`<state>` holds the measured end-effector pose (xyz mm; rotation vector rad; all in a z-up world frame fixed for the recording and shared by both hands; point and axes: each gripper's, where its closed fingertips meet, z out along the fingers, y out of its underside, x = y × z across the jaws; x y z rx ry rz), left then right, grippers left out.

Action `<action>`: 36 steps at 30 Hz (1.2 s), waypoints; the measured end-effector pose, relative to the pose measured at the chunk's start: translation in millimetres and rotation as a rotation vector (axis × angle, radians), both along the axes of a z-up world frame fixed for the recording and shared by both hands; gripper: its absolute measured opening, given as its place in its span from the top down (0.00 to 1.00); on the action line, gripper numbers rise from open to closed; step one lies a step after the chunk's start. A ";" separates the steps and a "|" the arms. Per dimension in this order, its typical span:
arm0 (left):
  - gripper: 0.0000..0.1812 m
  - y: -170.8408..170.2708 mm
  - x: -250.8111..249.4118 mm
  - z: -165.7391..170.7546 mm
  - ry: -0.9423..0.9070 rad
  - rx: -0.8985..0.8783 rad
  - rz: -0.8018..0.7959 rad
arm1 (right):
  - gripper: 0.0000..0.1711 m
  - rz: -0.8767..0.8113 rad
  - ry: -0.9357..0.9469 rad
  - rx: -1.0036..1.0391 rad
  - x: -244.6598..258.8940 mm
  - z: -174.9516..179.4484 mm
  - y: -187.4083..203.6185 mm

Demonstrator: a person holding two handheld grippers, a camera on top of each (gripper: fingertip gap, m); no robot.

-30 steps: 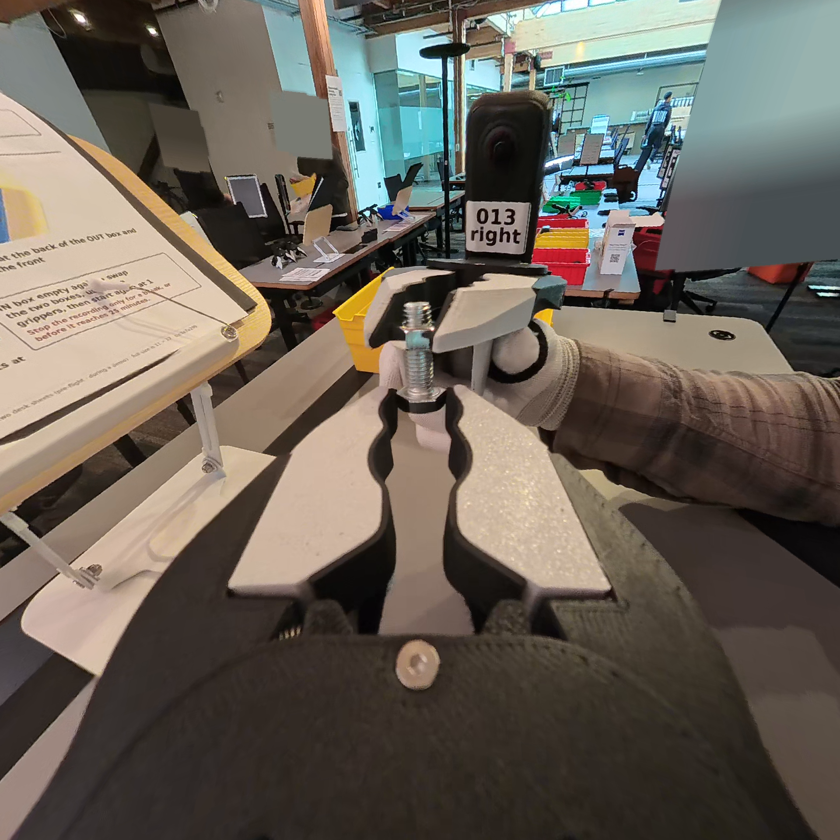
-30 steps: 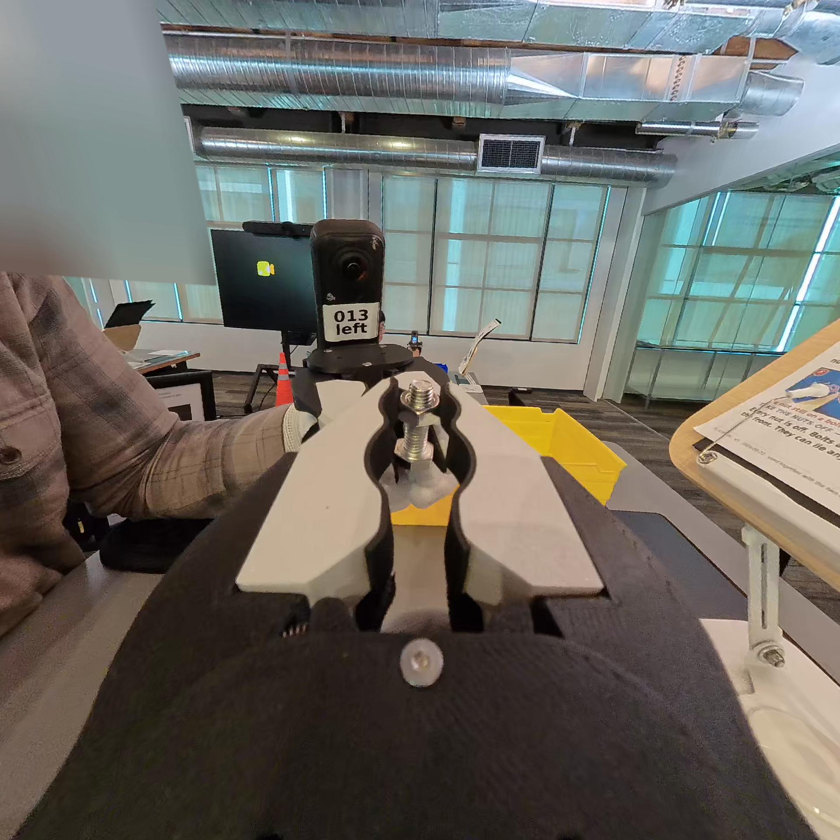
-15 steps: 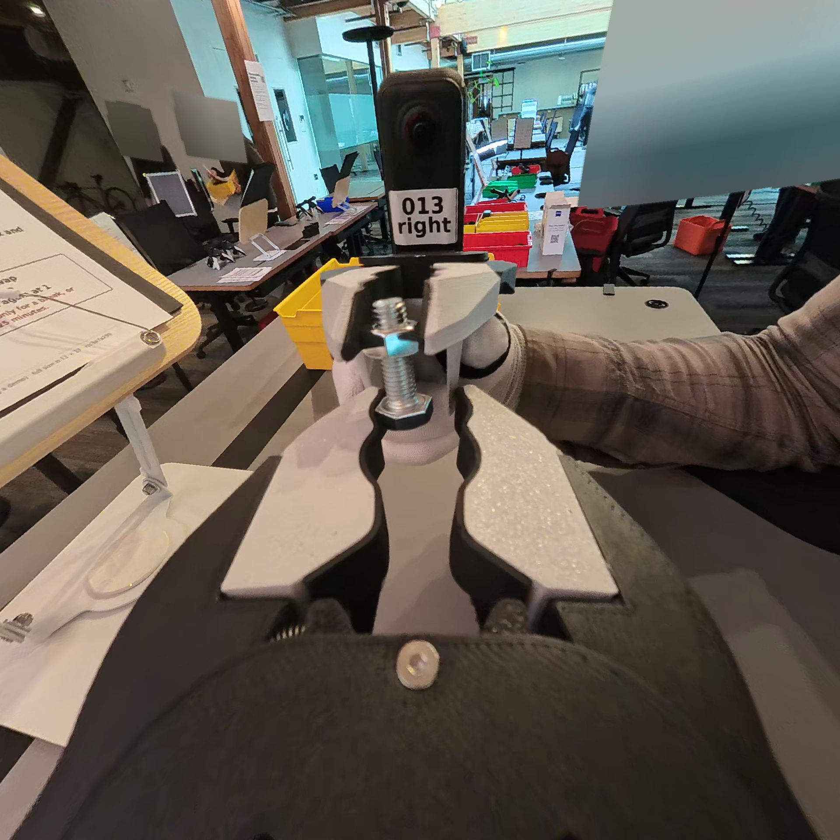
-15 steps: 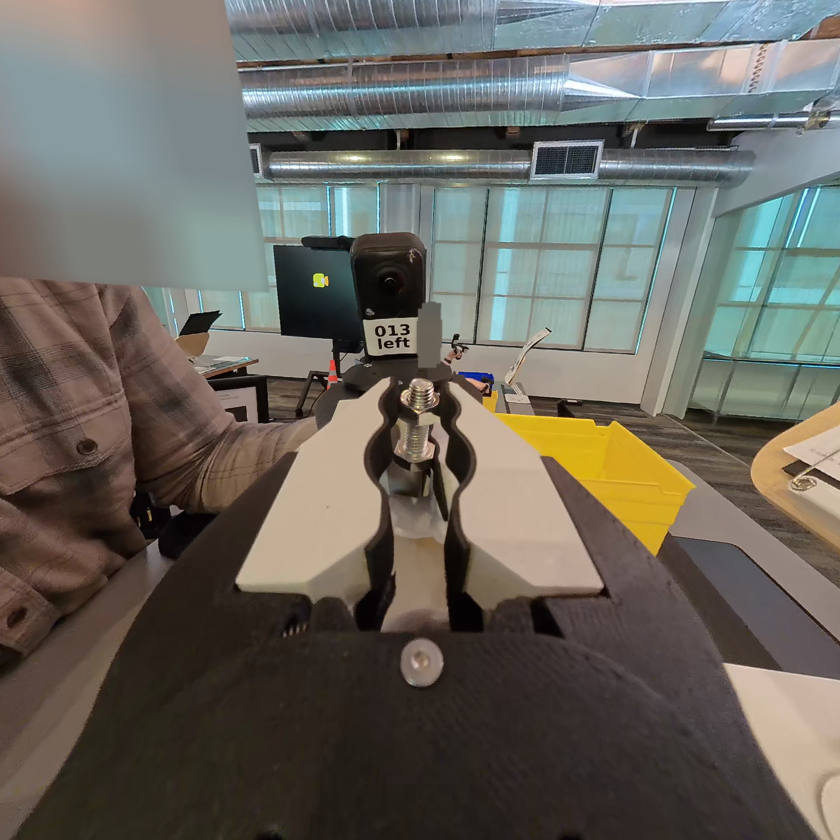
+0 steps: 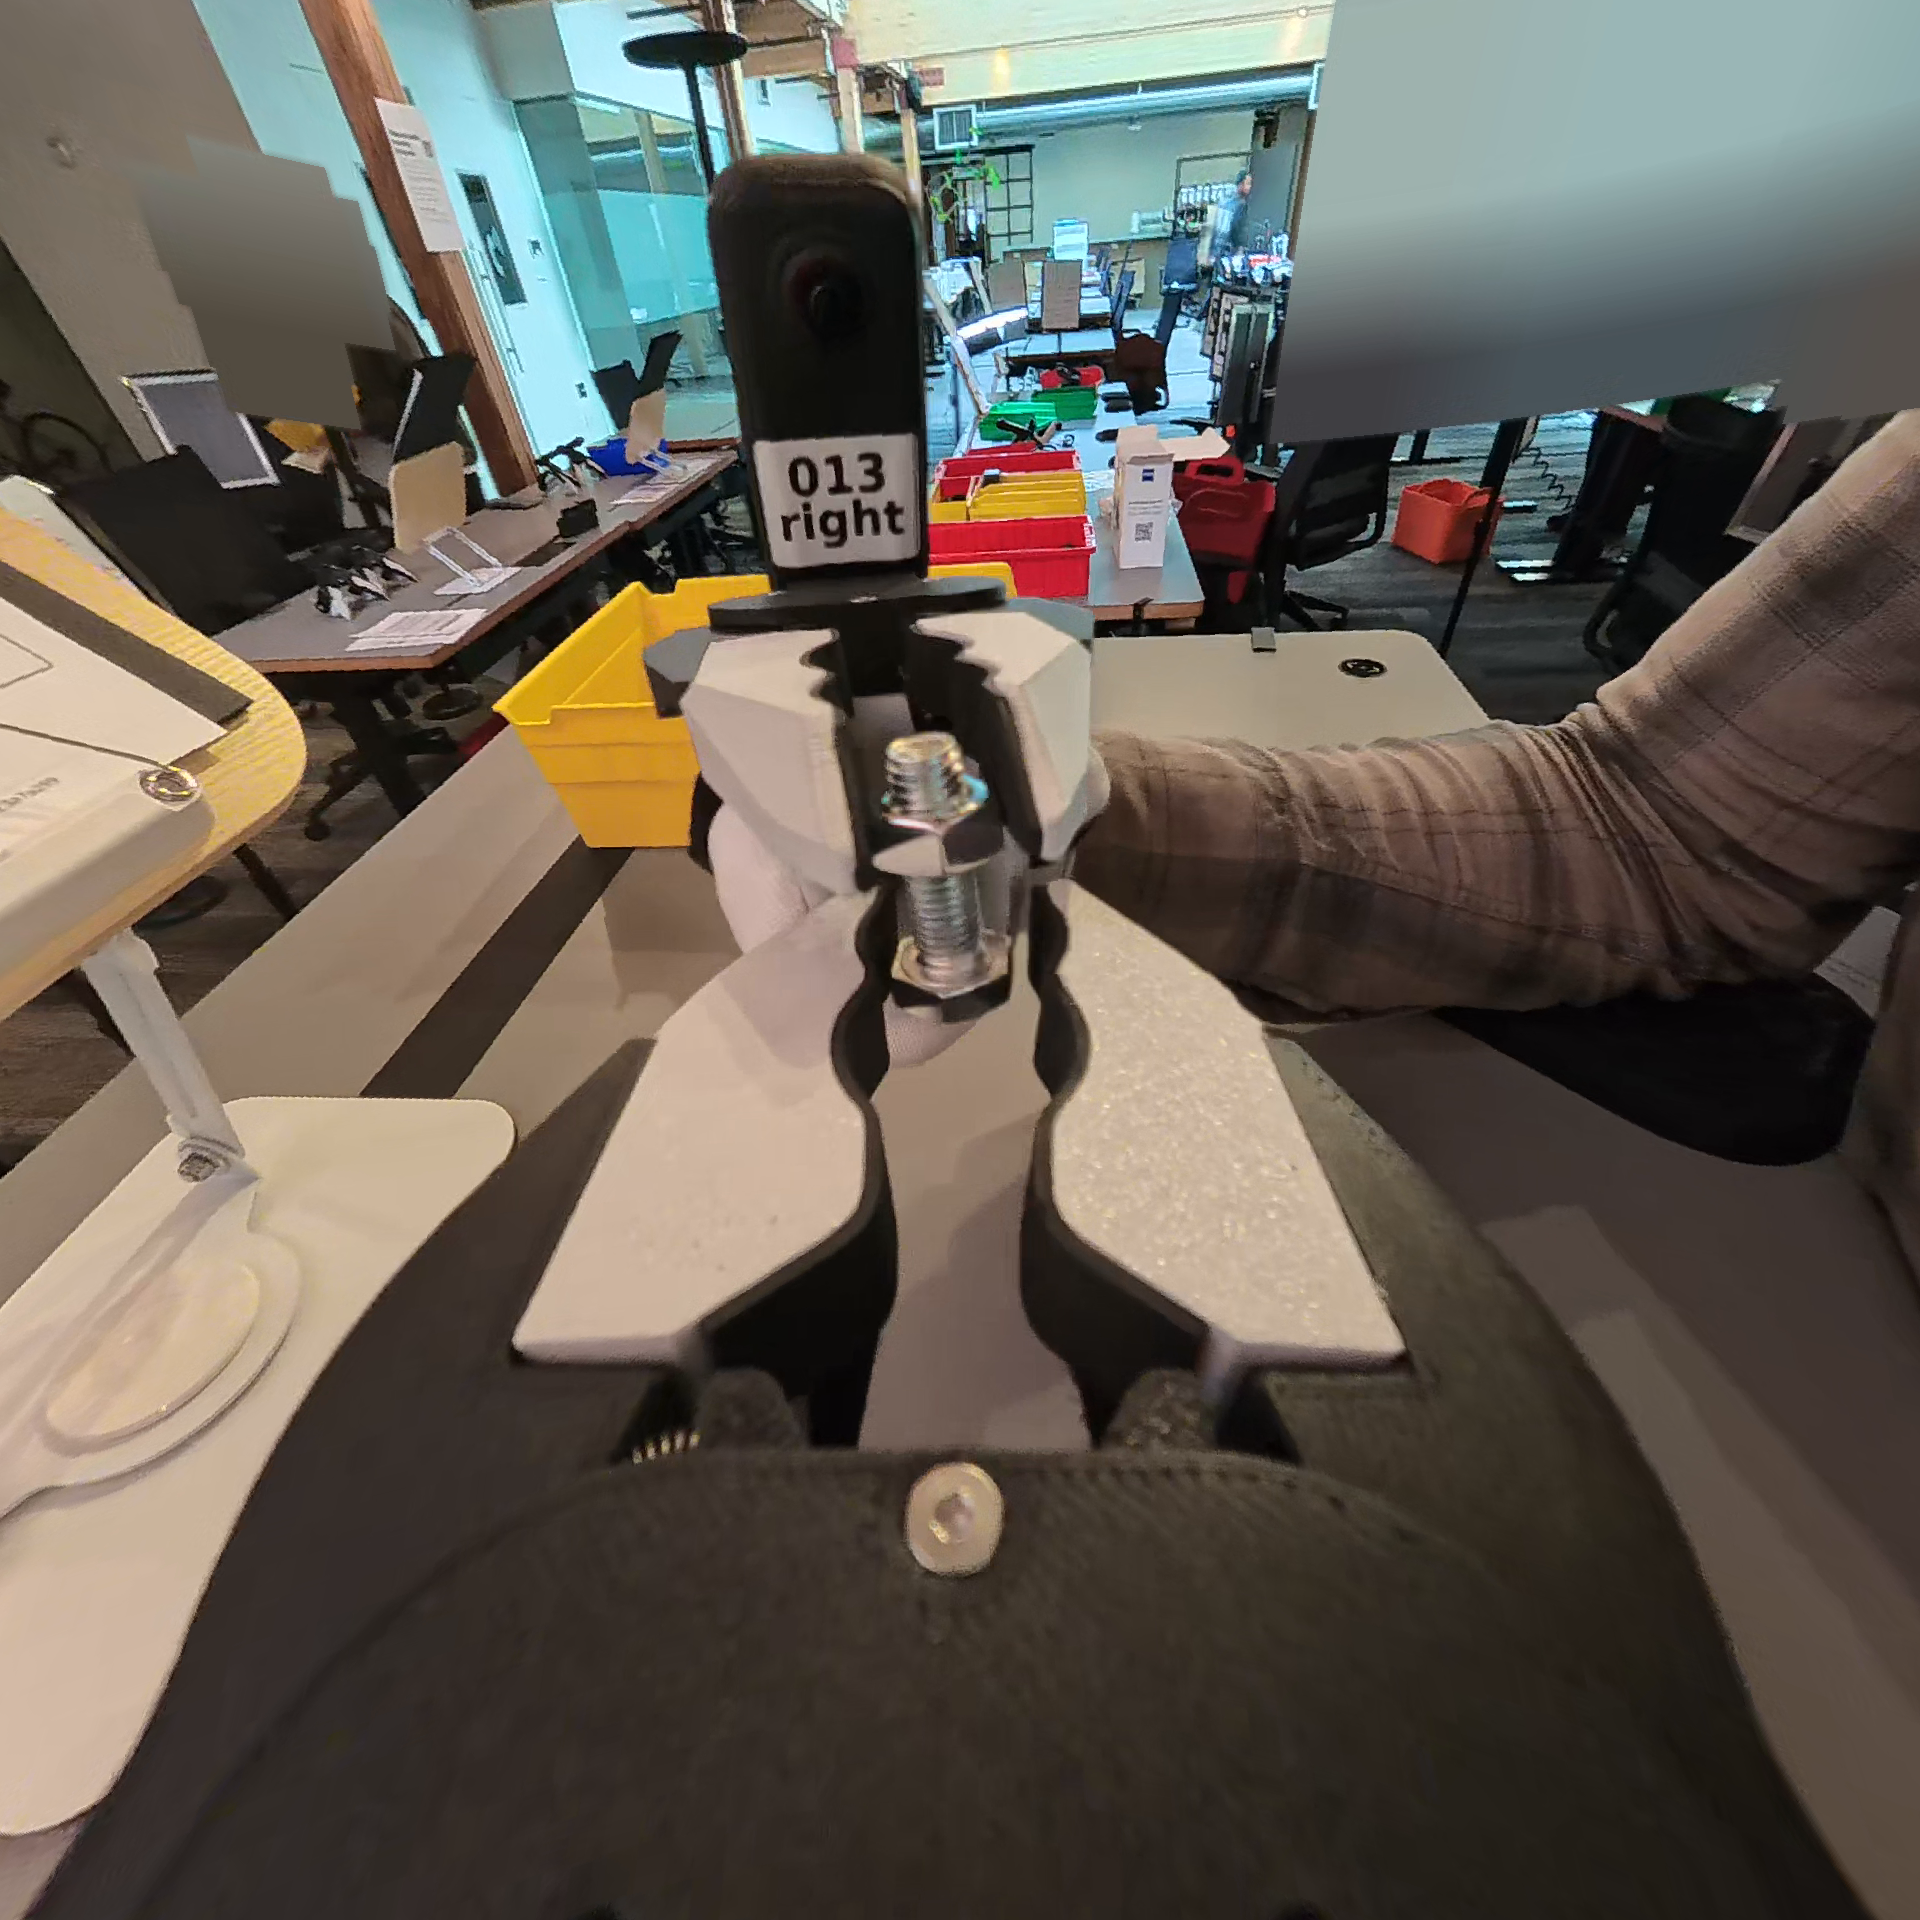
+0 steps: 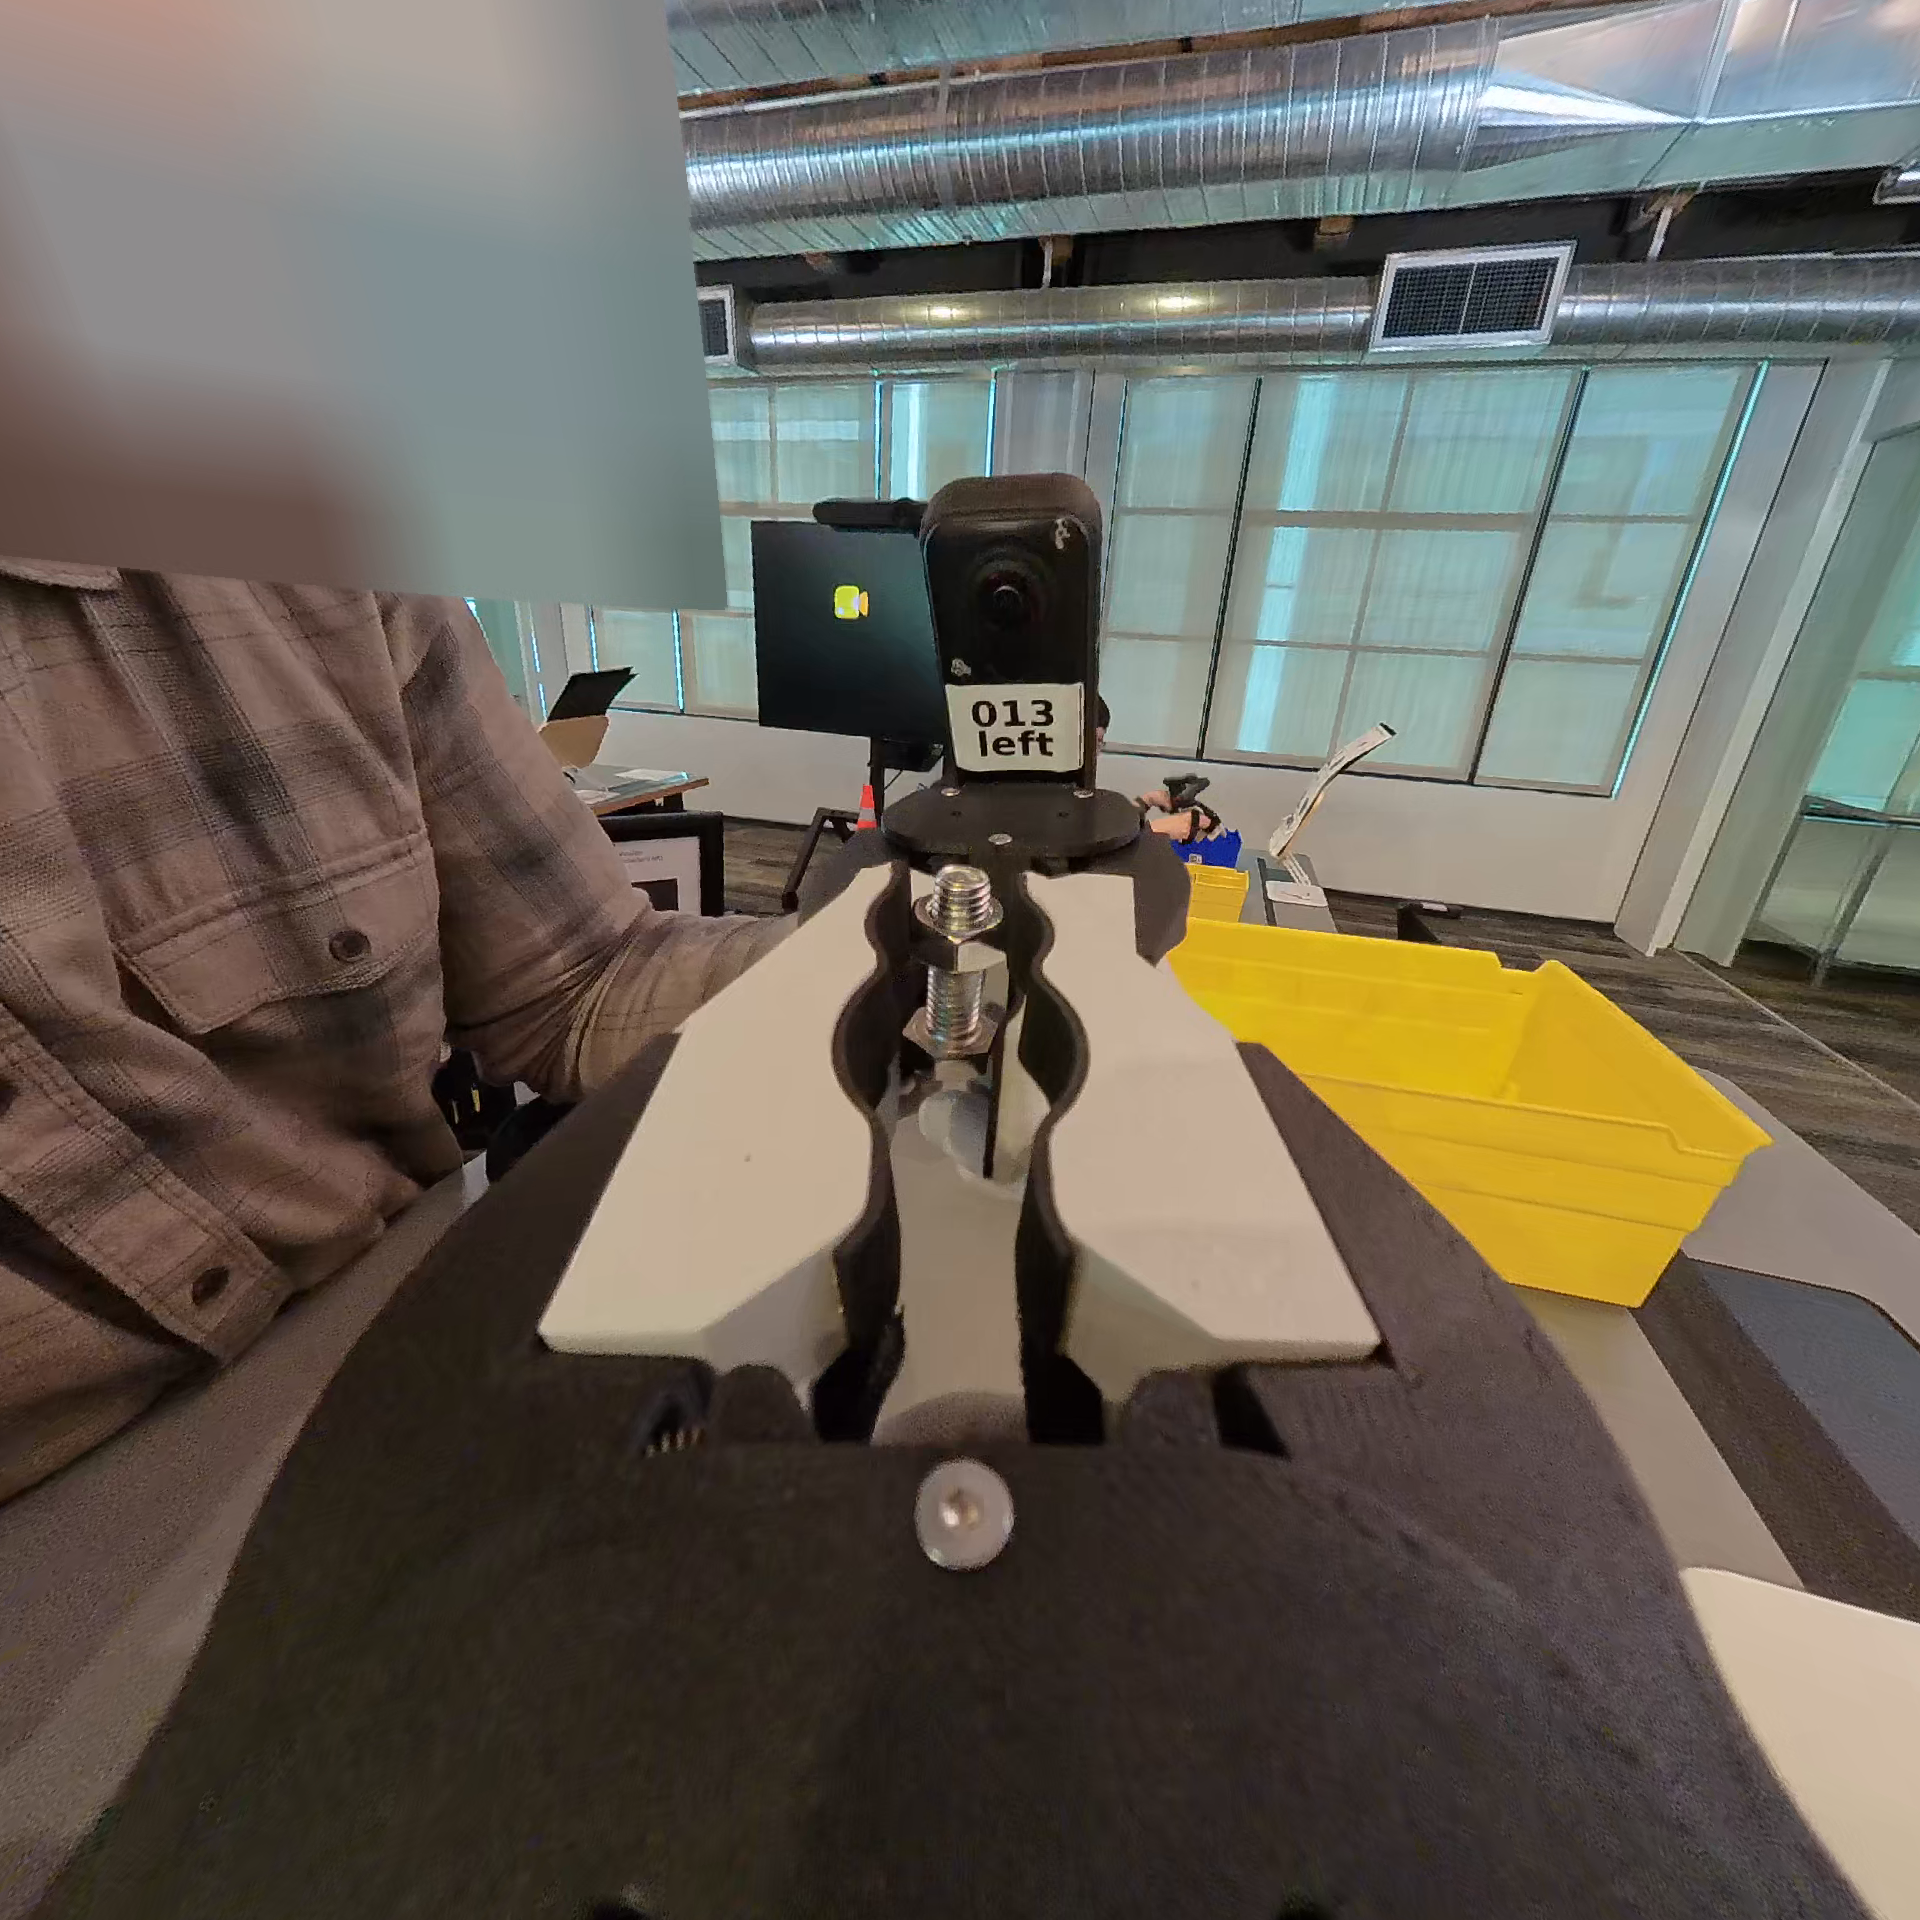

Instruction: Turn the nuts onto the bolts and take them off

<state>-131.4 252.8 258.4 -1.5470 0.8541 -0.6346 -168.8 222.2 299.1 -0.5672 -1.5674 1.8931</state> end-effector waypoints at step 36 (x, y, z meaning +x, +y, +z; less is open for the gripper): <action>0.92 -2.8 -1.3 -4.6 0.000 -0.010 -0.030 | 0.89 -0.059 0.025 0.092 0.2 -1.4 -3.6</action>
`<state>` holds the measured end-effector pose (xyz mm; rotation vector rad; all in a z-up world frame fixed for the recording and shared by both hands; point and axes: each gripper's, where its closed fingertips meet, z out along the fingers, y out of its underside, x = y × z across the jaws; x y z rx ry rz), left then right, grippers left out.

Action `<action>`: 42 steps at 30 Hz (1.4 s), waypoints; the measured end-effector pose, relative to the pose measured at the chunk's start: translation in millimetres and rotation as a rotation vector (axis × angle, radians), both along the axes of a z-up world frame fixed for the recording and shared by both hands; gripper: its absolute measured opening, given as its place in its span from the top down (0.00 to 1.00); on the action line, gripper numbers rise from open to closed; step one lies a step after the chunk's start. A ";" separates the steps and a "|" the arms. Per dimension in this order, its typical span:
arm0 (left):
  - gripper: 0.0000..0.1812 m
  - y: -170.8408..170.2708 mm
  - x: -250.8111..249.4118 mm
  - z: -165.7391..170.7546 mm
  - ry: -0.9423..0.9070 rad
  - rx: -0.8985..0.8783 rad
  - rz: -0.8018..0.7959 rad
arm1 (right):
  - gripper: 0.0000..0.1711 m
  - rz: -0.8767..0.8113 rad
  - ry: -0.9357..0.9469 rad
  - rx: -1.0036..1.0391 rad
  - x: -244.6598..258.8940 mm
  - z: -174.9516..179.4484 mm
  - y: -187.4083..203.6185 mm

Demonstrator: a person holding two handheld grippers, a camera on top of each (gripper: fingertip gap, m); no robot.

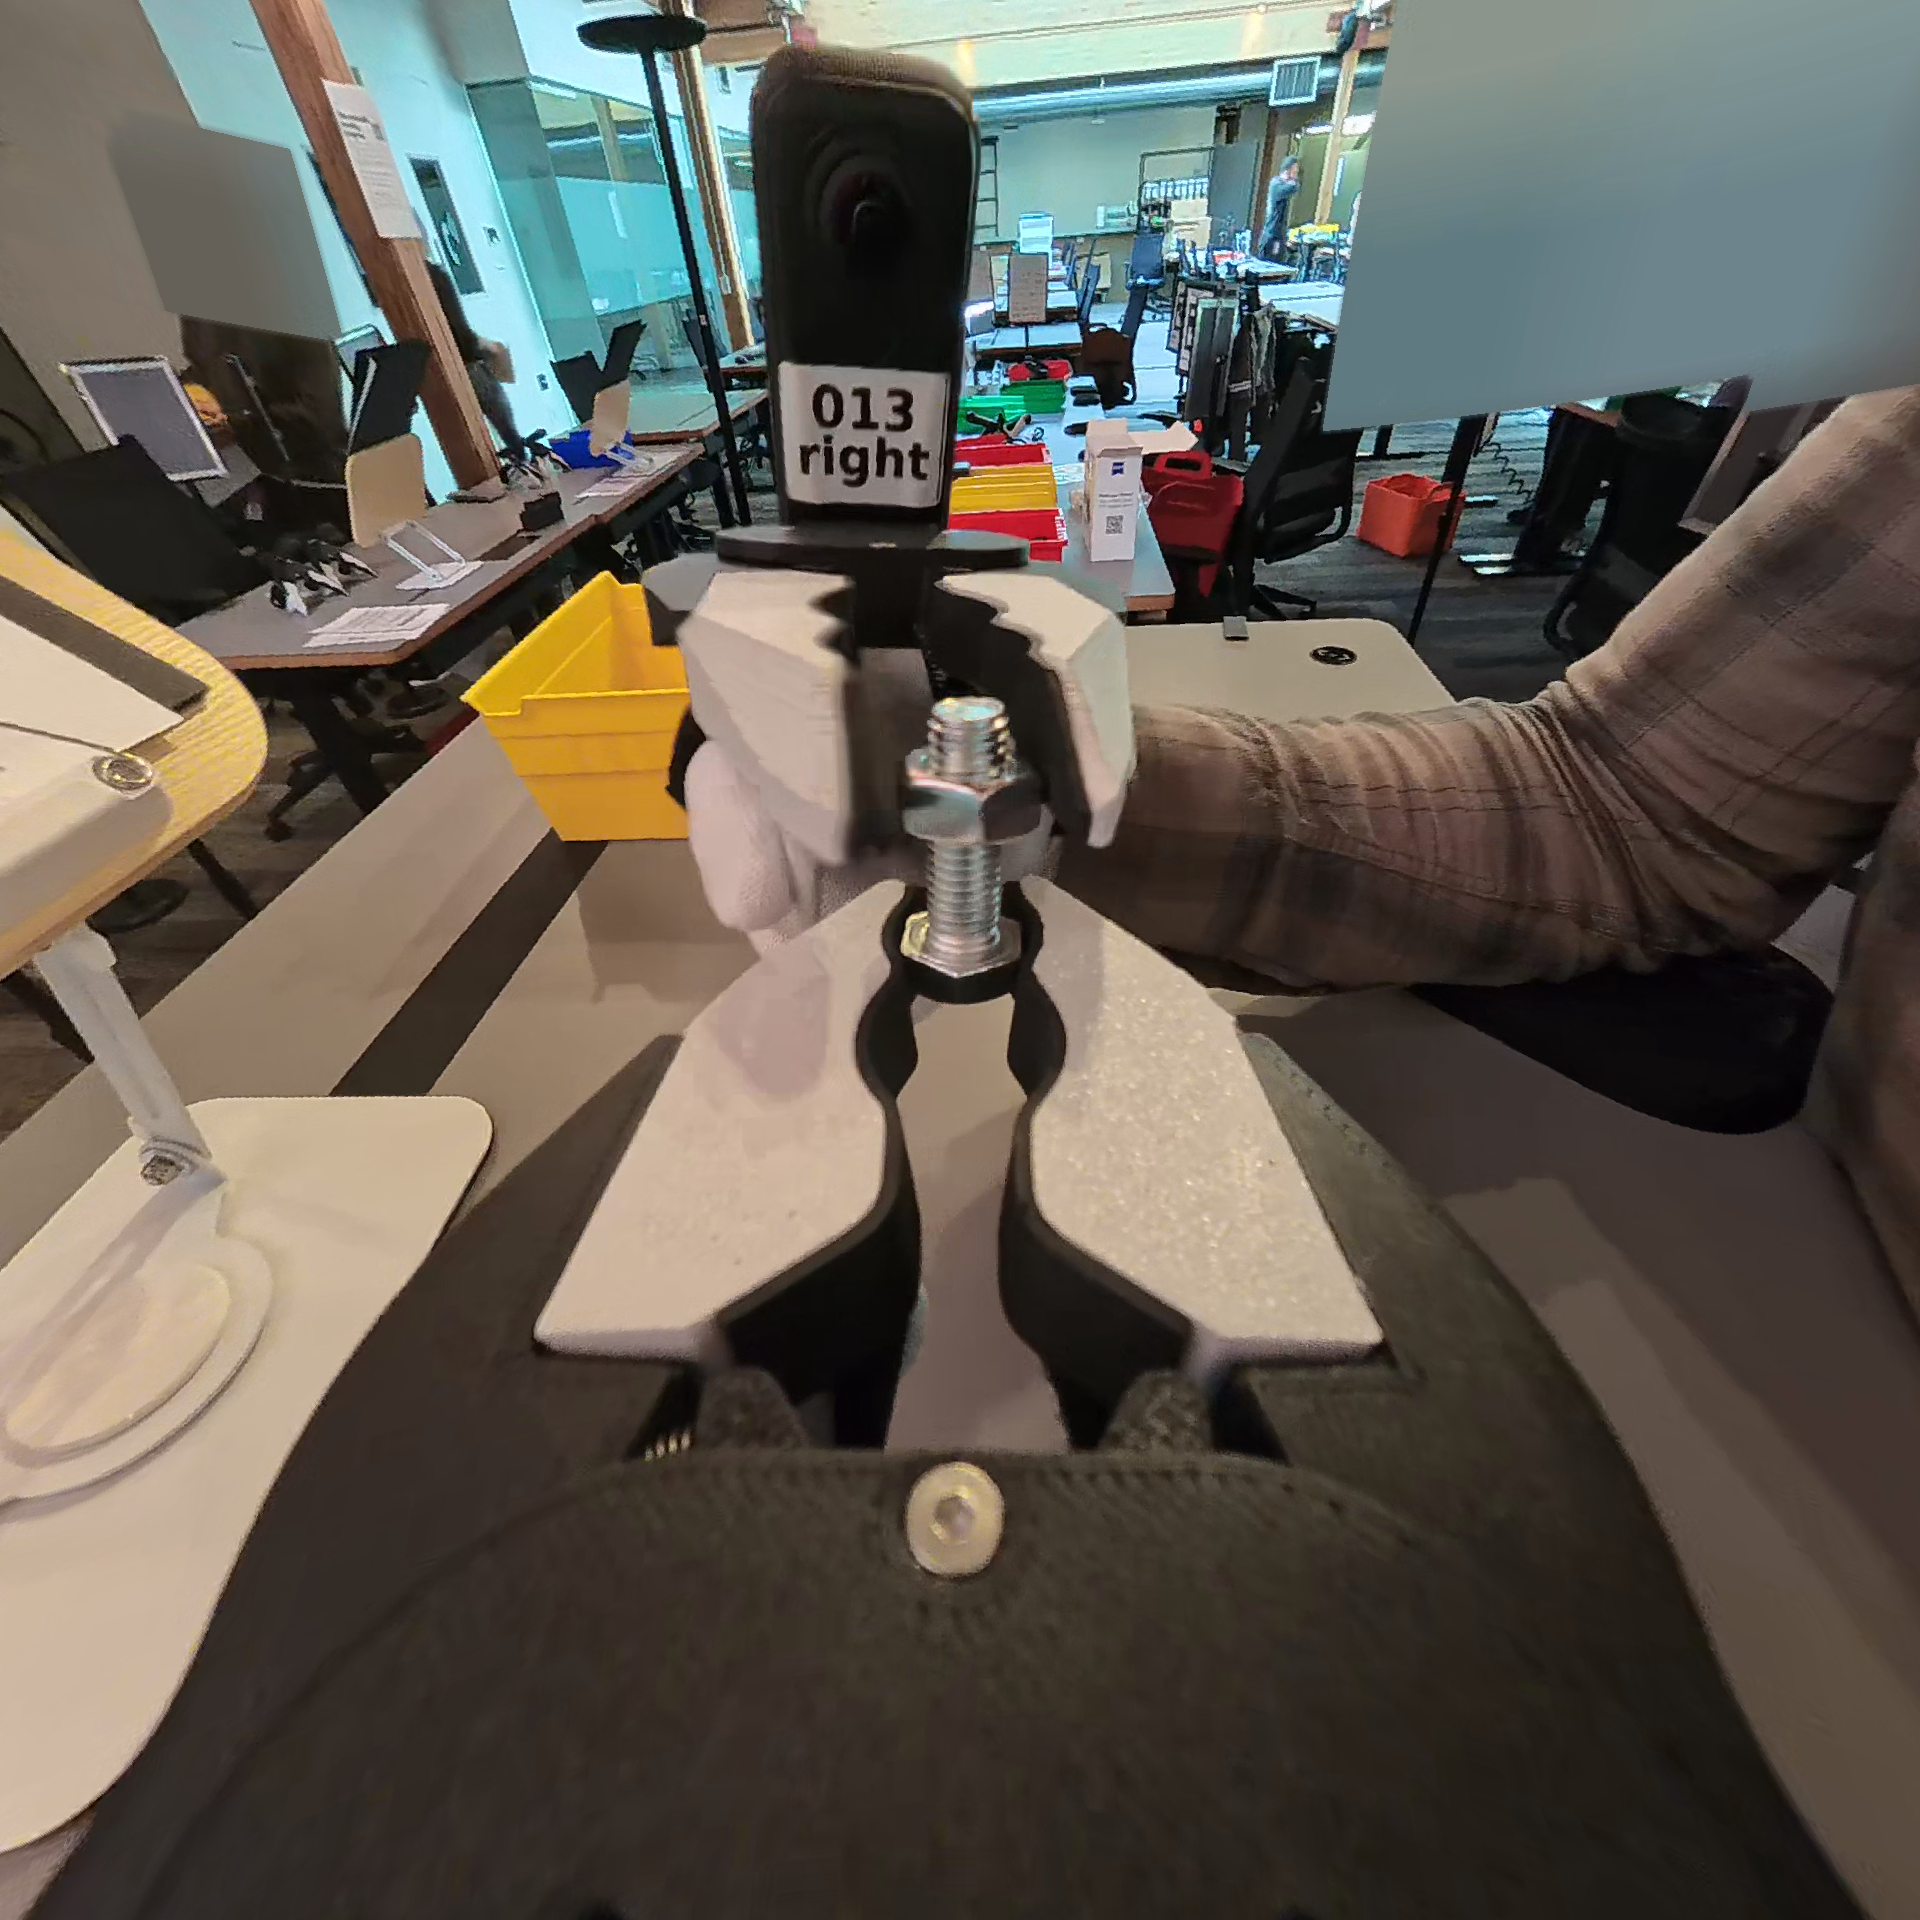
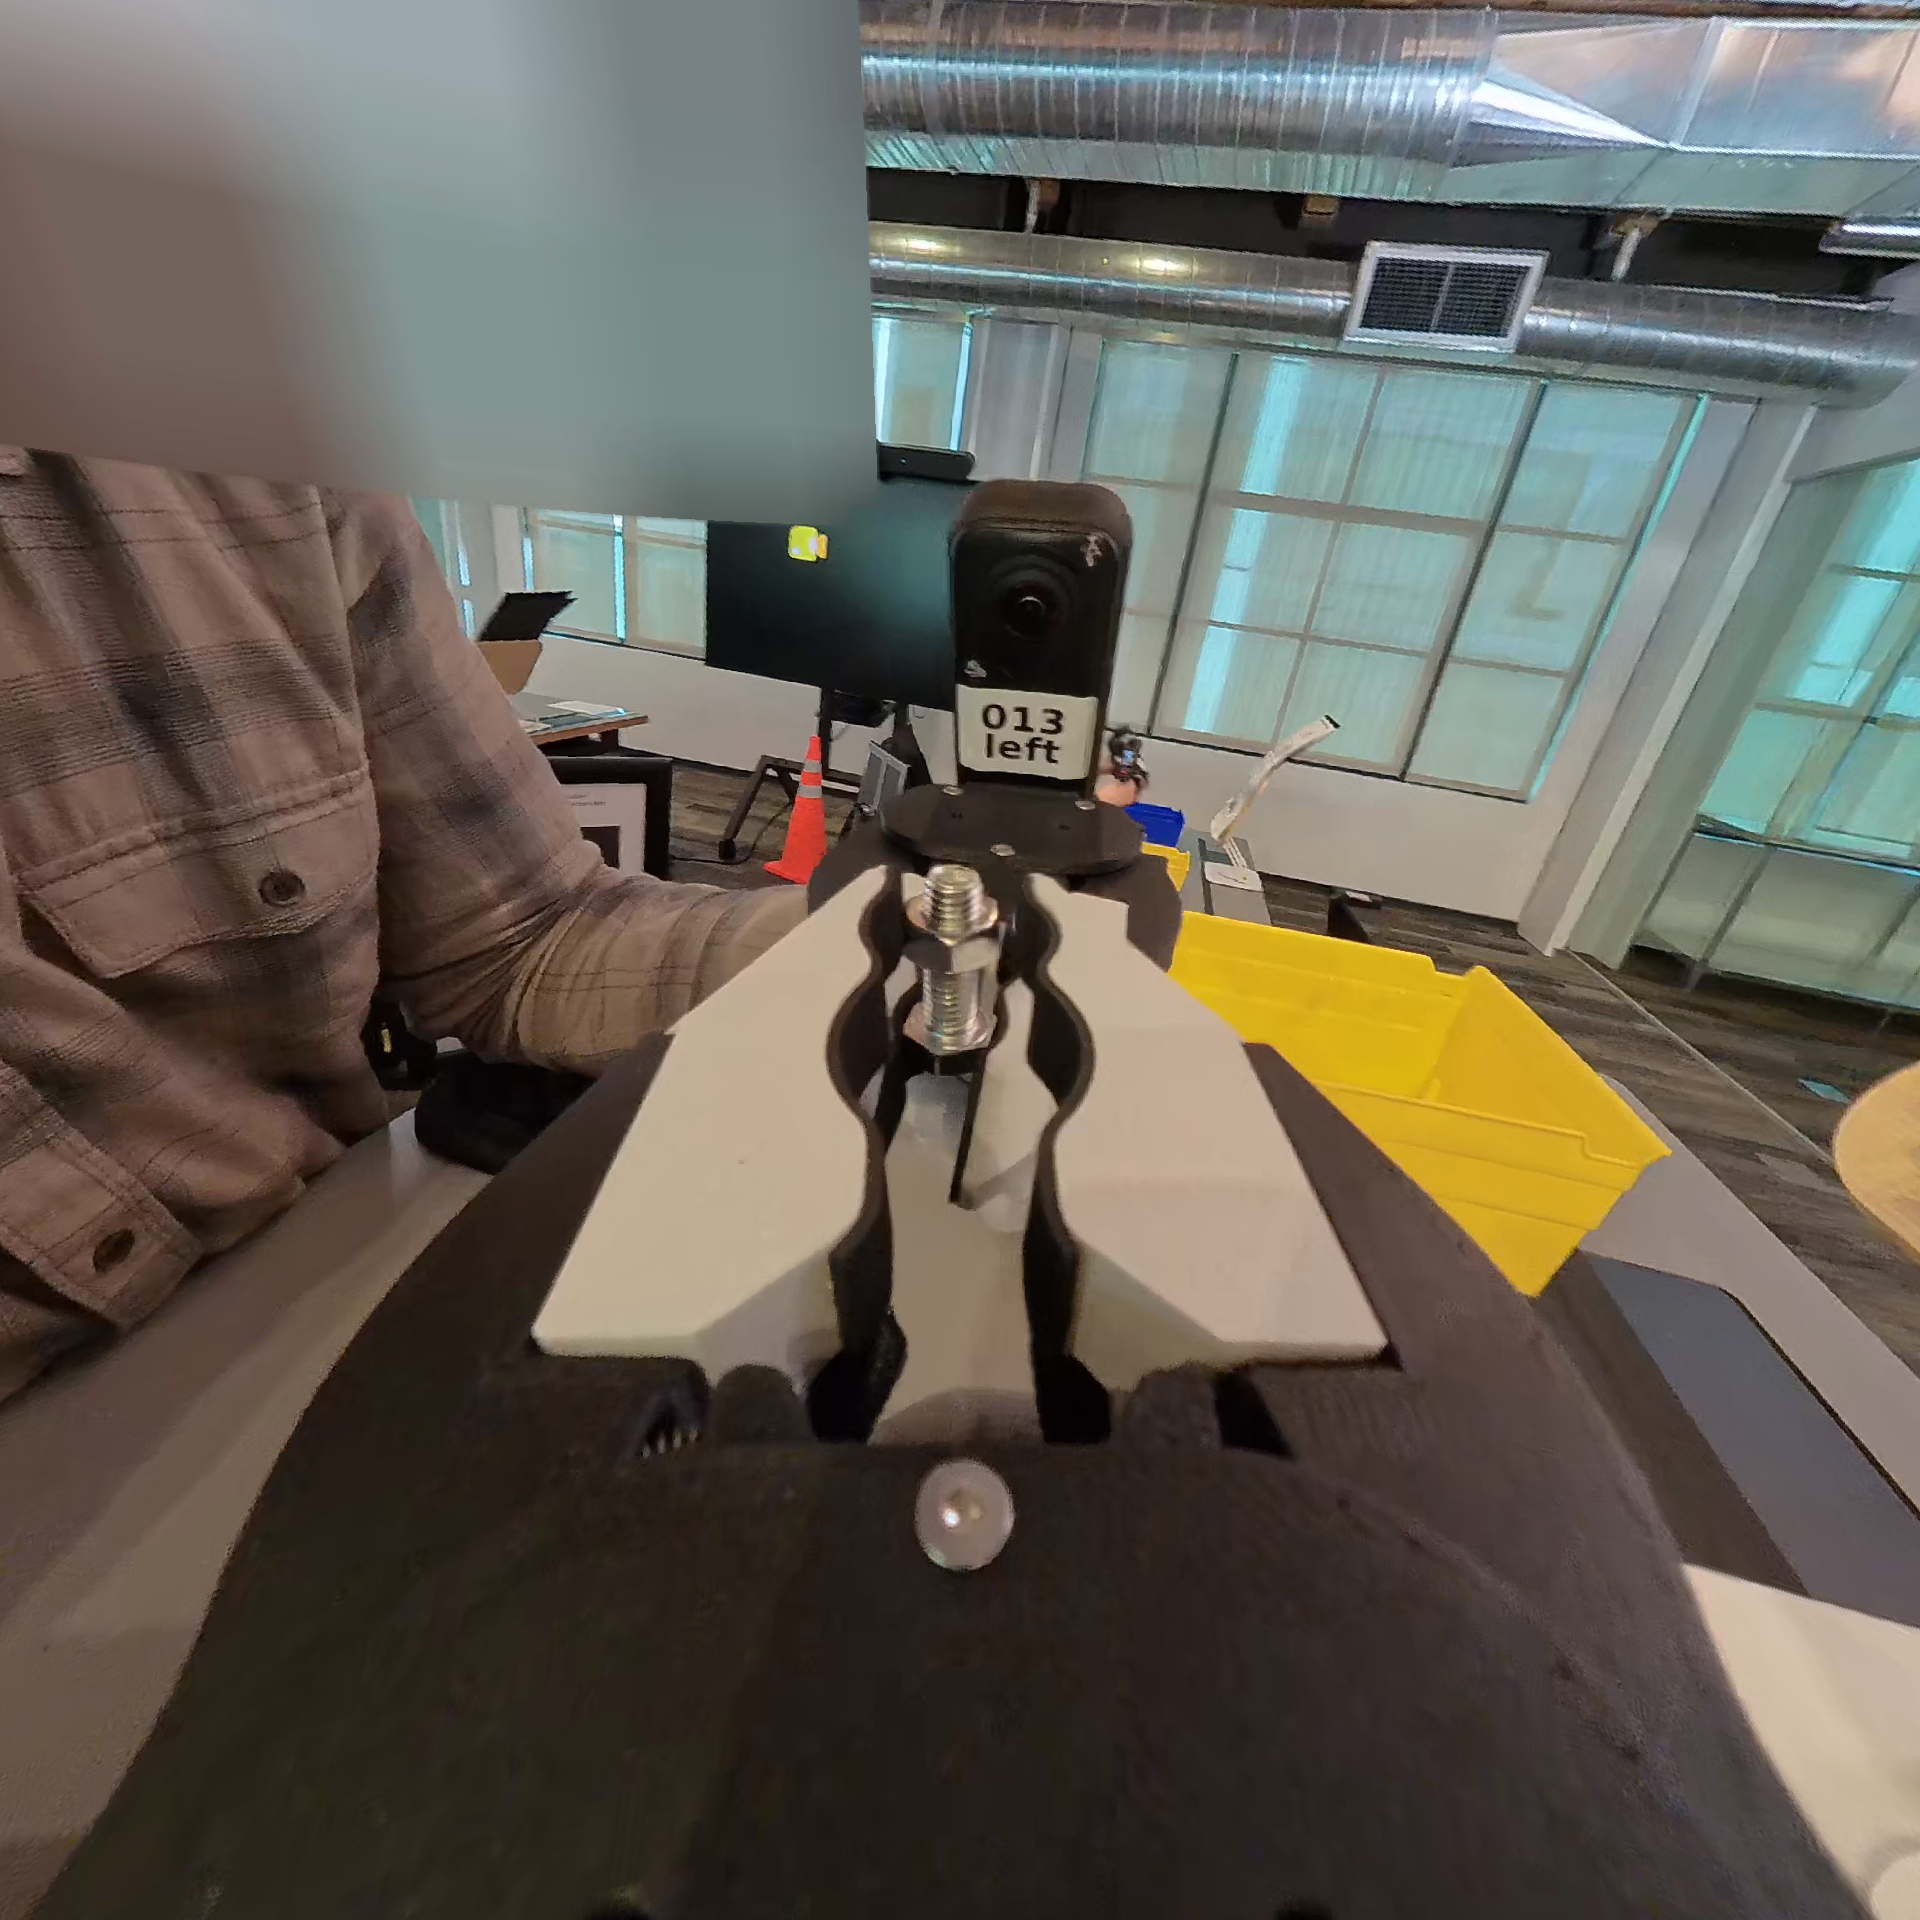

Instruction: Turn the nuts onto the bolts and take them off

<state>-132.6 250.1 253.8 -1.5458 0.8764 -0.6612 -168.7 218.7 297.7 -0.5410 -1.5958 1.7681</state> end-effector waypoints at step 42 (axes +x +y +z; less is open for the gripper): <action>0.92 90.9 -88.2 -88.1 0.042 -0.005 0.978 | 0.81 -0.577 -1.252 0.152 -46.6 -93.6 86.1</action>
